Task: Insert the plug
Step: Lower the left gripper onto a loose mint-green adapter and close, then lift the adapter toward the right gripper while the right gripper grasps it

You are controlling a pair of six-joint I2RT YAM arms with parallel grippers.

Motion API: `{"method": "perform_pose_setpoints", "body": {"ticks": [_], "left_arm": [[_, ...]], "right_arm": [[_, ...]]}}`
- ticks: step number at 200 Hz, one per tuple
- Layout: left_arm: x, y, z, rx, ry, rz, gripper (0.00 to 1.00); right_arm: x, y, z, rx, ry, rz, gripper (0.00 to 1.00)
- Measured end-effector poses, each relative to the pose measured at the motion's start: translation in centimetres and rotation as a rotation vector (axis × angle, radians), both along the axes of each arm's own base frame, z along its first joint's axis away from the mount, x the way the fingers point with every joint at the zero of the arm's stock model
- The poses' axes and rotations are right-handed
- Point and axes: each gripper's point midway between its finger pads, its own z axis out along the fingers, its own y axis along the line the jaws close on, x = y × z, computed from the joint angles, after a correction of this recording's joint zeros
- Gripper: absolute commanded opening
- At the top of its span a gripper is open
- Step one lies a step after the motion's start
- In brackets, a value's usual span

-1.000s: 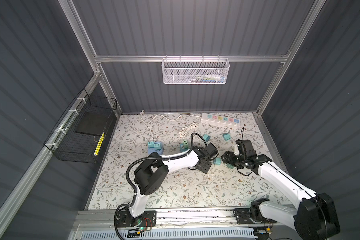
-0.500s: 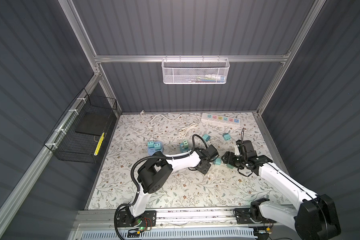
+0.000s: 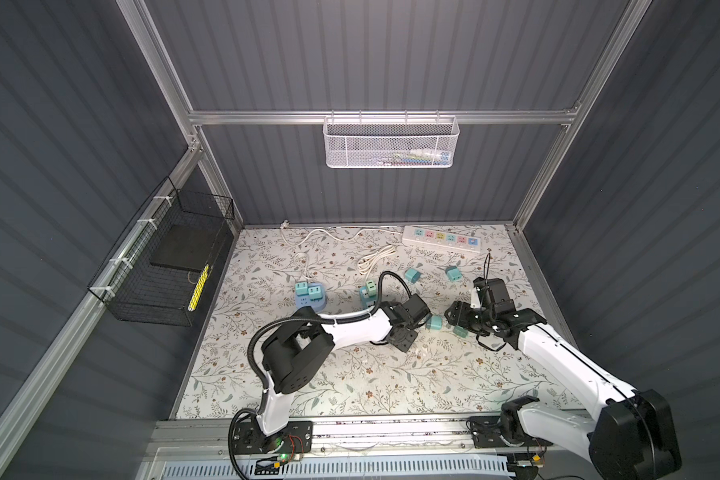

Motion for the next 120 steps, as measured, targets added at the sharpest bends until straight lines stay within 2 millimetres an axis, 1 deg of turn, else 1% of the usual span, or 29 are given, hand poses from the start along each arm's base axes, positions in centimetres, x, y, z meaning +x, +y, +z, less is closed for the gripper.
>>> {"method": "perform_pose_setpoints", "body": {"ticks": [25,37,53,68,86,103,120], "left_arm": [[0.0,-0.3,3.5,-0.133,-0.101,-0.057,0.21],[-0.1,-0.3,5.1,-0.201,-0.155,-0.083,0.20],[-0.5,-0.1,6.6,-0.275,-0.212,-0.111,0.23],[-0.8,0.4,7.9,-0.332,-0.263,-0.125,0.23],[-0.8,0.7,9.4,-0.386,-0.317,-0.133,0.23],[-0.6,0.4,10.5,-0.420,-0.352,-0.139,0.23],[-0.5,0.1,11.0,-0.437,-0.370,-0.144,0.23]], "right_arm": [[0.3,0.8,1.4,0.028,-0.019,0.039,0.50],[0.5,1.5,2.1,0.056,-0.031,0.064,0.45],[0.3,2.7,3.0,0.114,-0.033,0.106,0.41],[-0.1,4.4,4.1,0.168,-0.040,0.172,0.40],[-0.7,7.0,5.7,0.227,-0.061,0.276,0.40],[-1.3,9.5,6.7,0.272,-0.069,0.371,0.46],[-1.8,11.6,6.9,0.300,-0.069,0.450,0.49]]}}
